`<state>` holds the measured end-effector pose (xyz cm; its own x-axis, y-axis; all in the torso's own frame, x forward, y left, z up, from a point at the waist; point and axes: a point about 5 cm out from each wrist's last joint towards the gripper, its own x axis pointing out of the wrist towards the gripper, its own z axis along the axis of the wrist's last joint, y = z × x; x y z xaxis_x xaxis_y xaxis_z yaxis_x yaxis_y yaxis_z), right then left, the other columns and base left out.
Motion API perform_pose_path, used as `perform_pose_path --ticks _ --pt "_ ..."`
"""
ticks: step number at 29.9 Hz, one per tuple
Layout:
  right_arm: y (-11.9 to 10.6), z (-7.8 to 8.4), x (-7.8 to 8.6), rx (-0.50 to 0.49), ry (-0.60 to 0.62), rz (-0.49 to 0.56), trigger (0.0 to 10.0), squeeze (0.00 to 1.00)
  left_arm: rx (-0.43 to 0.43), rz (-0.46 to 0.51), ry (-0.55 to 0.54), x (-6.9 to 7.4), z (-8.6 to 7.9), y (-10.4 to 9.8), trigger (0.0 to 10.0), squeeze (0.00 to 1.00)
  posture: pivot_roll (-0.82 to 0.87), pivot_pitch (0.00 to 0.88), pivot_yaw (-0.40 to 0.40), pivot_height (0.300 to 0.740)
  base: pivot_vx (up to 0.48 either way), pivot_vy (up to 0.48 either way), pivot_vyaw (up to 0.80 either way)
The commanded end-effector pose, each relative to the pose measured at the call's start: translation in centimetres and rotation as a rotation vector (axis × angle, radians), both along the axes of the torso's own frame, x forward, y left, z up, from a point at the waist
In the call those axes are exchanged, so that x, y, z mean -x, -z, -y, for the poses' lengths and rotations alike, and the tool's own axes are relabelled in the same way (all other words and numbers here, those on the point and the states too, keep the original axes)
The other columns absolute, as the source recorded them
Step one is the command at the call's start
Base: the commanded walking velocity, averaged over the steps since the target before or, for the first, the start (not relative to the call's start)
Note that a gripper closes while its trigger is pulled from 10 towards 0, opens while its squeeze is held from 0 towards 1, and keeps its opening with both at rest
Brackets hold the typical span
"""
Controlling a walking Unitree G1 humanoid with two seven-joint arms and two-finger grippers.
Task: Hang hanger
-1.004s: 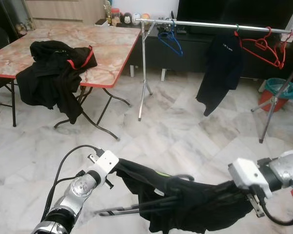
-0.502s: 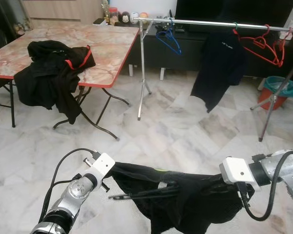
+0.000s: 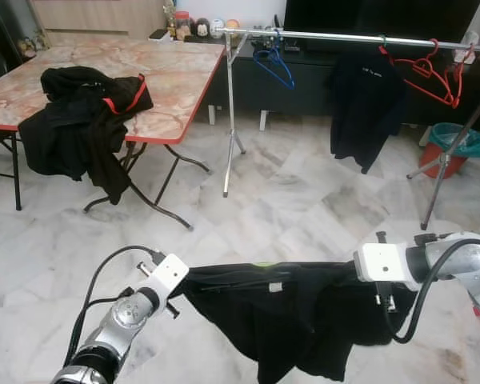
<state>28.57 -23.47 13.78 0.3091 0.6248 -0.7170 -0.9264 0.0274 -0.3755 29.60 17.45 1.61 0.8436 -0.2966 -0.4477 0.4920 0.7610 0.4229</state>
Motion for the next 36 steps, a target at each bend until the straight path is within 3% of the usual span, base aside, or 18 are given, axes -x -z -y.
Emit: perform_pose_path --ticks 1,5,10,16,19,21,25,27,30,36 --pt "-1.1 1.3 -0.5 0.0 0.075 0.037 10.0 0.0 -0.061 -0.057 -0.1 0.8 -2.7 0.9 10.0 0.0 -0.14 0.0 0.008 0.74 0.0 0.0 0.0" --pt "-1.0 1.3 -0.8 0.026 0.077 0.07 10.0 0.0 -0.061 -0.063 -0.098 0.8 -2.7 1.0 10.0 0.0 -0.15 0.0 0.007 0.74 0.0 0.0 0.0" --pt "-1.4 0.5 -1.8 -0.072 0.139 0.133 10.0 0.0 -0.058 -0.082 -0.081 1.0 -2.5 1.2 10.0 0.0 -0.14 0.0 0.007 0.74 0.0 0.0 0.0" --pt "-0.5 0.4 -2.3 -0.004 0.183 0.2 10.0 0.0 -0.027 -0.106 -0.067 1.0 -2.2 1.2 10.0 0.0 -0.14 0.0 0.003 0.74 0.0 0.0 0.0" --pt "0.6 0.1 -2.0 0.019 0.179 0.175 10.0 0.0 0.003 -0.118 -0.044 0.7 -1.9 0.9 10.0 0.0 -0.14 0.0 0.004 0.74 0.0 0.0 0.0" --pt "1.6 -0.4 -1.2 0.055 0.13 0.15 10.0 0.0 0.054 -0.096 -0.055 -0.3 -1.9 -0.3 10.0 0.0 -0.14 0.0 0.004 0.74 0.0 0.0 0.0" --pt "2.0 -1.0 -1.2 0.033 0.137 0.145 10.0 0.0 0.099 -0.082 -0.064 -1.0 -1.9 -1.3 10.0 0.0 -0.14 0.0 0.004 0.74 0.0 0.0 0.0" --pt "2.5 -1.5 -0.7 0.003 0.134 0.098 10.0 0.0 0.183 -0.057 -0.074 -2.1 -1.7 -2.9 10.0 0.0 -0.14 0.0 0.004 0.74 0.0 0.0 0.0" --pt "3.2 -2.2 0.1 0.001 0.089 0.062 10.0 0.0 0.229 -0.033 -0.077 -2.9 -1.5 -4.1 10.0 0.0 -0.13 0.0 0.003 0.74 0.0 0.0 0.0" --pt "4.5 -3.9 -0.1 -0.087 0.172 0.058 10.0 0.0 0.355 -0.054 0.012 -3.7 0.4 -6.2 10.0 0.0 -0.13 0.0 0.005 0.74 0.0 0.0 0.0"
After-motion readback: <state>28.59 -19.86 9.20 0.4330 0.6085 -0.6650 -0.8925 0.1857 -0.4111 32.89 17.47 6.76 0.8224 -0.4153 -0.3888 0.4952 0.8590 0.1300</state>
